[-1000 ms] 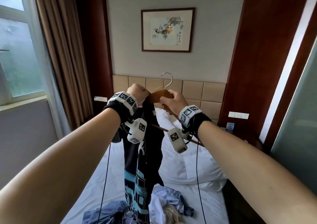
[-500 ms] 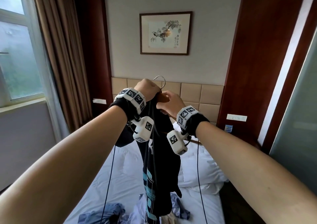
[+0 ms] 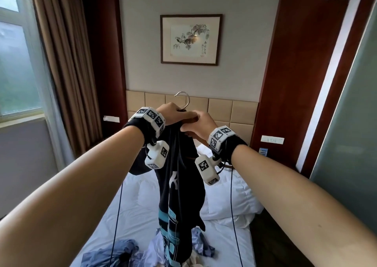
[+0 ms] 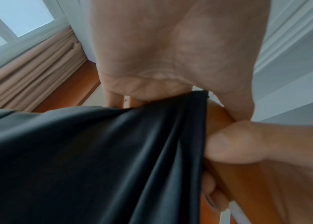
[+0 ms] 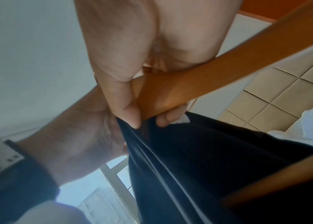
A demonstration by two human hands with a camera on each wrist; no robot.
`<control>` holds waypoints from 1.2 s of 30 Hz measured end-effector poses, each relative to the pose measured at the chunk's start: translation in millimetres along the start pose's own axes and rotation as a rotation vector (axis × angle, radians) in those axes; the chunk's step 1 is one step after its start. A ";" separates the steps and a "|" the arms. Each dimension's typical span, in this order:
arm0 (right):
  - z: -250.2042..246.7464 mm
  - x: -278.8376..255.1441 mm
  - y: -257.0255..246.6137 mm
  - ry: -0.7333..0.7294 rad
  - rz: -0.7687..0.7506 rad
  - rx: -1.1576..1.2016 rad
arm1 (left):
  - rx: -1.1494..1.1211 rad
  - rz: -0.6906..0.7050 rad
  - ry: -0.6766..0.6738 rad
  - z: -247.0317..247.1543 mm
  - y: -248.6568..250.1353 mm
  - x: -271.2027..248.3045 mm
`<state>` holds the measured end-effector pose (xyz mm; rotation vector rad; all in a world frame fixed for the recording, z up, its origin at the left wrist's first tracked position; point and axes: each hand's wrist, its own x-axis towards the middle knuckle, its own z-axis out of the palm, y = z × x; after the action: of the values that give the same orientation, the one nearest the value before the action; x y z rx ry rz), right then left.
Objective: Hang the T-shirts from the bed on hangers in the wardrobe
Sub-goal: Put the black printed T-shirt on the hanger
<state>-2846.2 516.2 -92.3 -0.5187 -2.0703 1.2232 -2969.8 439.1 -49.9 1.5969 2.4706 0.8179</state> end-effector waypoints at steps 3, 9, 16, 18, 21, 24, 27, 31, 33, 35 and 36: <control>-7.3 -7.8 -3.2 -0.043 -0.013 0.019 | -0.094 -0.074 -0.120 -2.2 -2.2 -2.6; -17.9 -13.1 4.2 -0.075 -0.003 0.047 | -0.248 -0.062 -0.118 12.1 5.8 -0.1; -35.9 -6.2 7.6 -0.022 0.103 0.111 | -0.252 -0.028 -0.002 13.6 9.7 -0.8; -42.1 -4.1 10.6 -0.019 0.108 0.052 | -0.212 -0.044 0.028 13.6 9.6 -2.4; -43.4 0.8 14.3 -0.031 0.078 -0.147 | -0.163 -0.029 0.073 15.1 14.7 -6.2; -42.4 5.0 11.3 -0.050 0.062 -0.230 | -0.079 -0.020 0.101 15.3 15.0 -8.5; -42.7 8.9 7.7 -0.091 0.045 -0.241 | -0.029 -0.016 0.167 13.8 10.5 -7.9; -40.3 14.7 5.3 -0.137 0.032 -0.302 | 0.007 -0.010 0.195 13.0 8.1 -11.3; -38.1 18.5 4.4 -0.166 0.023 -0.375 | 0.038 -0.009 0.200 13.5 7.8 -12.5; -32.6 22.7 2.9 -0.171 0.008 -0.514 | 0.059 0.002 0.209 14.9 8.3 -12.1; -28.8 23.7 1.2 -0.151 0.003 -0.601 | 0.063 0.008 0.215 14.7 8.6 -11.8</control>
<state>-2842.1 549.2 -75.5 -0.7108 -2.5681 0.6345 -2952.3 437.2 -60.8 1.6190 2.6614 0.9691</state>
